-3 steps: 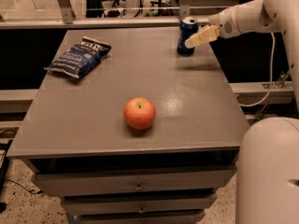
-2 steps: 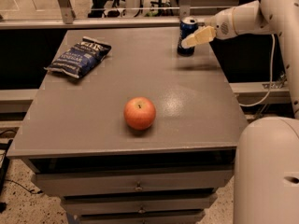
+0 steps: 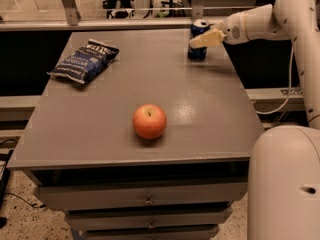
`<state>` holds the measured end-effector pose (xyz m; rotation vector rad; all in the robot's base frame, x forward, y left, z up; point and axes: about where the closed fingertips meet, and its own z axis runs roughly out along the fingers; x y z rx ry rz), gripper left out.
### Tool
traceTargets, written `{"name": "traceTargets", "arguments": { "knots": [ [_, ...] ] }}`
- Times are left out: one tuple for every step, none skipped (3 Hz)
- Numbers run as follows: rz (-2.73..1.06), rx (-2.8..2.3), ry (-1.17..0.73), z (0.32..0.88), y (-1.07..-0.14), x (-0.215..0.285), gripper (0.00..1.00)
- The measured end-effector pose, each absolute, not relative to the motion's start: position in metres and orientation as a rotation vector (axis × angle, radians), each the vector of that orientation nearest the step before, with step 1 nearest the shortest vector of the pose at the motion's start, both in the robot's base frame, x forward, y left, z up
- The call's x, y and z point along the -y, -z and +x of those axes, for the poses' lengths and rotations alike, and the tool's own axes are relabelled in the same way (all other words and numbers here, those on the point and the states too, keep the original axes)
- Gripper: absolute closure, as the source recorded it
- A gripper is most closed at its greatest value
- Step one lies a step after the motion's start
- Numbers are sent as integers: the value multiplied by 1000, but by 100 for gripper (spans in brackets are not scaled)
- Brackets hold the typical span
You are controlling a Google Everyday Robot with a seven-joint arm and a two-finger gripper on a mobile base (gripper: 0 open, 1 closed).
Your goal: Pick pepsi can
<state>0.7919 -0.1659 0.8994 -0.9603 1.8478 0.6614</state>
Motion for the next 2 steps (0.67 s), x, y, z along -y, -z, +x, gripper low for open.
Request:
{"name": "traceTargets", "arguments": {
  "knots": [
    [-960,-1821,-706,794,-901,151,64],
    [-960,-1777,-733,790,-917,148,87]
  ]
}}
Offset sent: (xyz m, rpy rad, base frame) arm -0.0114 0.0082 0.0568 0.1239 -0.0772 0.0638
